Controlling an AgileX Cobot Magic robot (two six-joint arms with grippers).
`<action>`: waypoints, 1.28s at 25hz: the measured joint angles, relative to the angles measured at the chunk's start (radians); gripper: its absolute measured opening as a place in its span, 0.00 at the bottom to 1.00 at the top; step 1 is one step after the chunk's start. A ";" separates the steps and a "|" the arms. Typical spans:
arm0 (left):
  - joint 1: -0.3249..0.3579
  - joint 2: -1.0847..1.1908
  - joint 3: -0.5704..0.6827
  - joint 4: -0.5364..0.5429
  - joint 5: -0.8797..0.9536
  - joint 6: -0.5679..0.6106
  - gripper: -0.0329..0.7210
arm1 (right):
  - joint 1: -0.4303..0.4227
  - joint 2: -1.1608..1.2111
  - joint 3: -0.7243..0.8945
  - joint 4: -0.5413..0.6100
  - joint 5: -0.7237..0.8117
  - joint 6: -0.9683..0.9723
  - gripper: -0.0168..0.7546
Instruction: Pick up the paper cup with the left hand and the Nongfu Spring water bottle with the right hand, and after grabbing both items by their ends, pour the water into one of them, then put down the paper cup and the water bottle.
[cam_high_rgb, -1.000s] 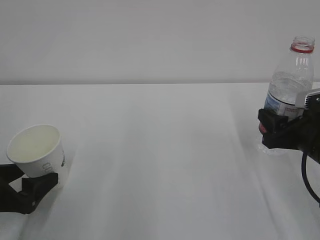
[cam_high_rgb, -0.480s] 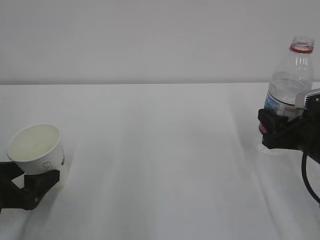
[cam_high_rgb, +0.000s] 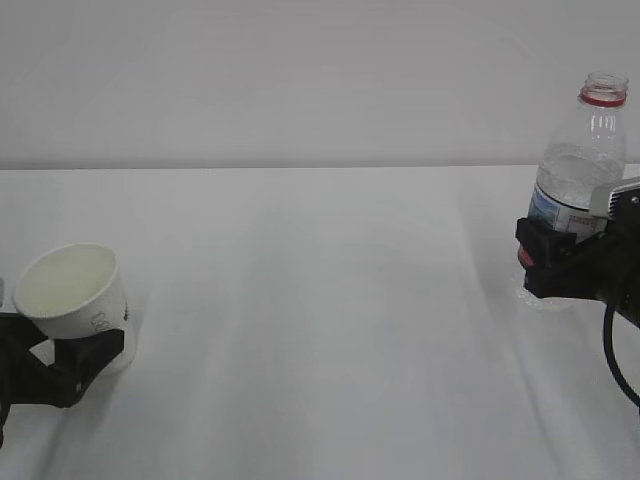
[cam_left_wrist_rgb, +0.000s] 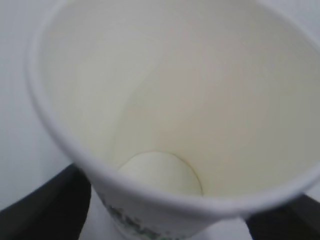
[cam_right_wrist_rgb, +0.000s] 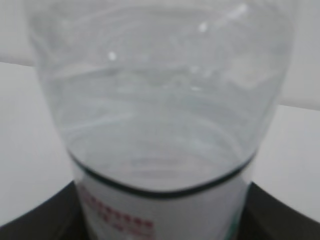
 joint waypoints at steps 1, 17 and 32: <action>0.000 0.000 -0.003 0.000 0.000 0.000 0.96 | 0.000 0.000 0.000 0.000 0.000 0.000 0.59; 0.000 0.054 -0.039 0.029 -0.001 0.000 0.96 | 0.000 0.000 0.000 0.000 0.000 0.000 0.59; 0.000 0.054 -0.084 0.036 -0.001 0.000 0.92 | 0.000 0.000 0.000 0.000 0.000 -0.002 0.59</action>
